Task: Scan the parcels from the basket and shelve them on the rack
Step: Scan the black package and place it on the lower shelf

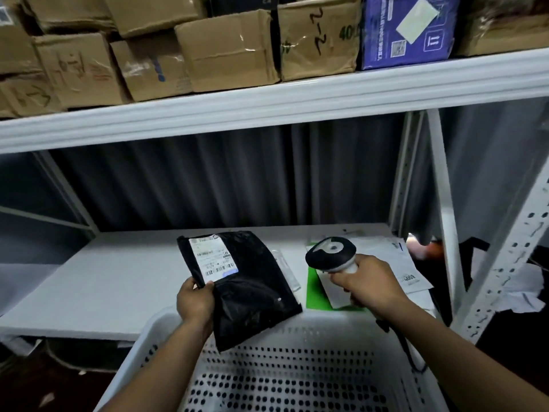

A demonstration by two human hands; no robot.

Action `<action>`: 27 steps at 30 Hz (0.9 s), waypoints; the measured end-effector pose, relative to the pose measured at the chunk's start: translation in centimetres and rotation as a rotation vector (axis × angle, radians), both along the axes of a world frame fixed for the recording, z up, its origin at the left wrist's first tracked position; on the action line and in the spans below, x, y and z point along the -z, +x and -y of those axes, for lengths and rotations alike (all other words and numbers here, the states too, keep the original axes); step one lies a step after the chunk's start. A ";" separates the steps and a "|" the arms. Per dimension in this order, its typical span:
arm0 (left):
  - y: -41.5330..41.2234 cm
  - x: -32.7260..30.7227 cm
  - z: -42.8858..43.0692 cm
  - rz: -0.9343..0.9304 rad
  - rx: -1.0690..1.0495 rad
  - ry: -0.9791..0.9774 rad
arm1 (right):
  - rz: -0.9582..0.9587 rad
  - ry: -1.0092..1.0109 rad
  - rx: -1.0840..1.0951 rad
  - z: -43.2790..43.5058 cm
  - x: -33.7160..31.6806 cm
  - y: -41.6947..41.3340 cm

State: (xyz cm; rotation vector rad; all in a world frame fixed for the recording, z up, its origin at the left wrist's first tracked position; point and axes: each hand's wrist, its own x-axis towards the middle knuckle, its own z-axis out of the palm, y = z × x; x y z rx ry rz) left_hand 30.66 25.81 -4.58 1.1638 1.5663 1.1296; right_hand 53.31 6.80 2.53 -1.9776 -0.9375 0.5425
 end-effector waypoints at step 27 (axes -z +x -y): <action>11.3 17.7 -15.6 -1.193 0.932 -0.203 | 0.136 -0.238 -0.118 -13.4 12.4 8.5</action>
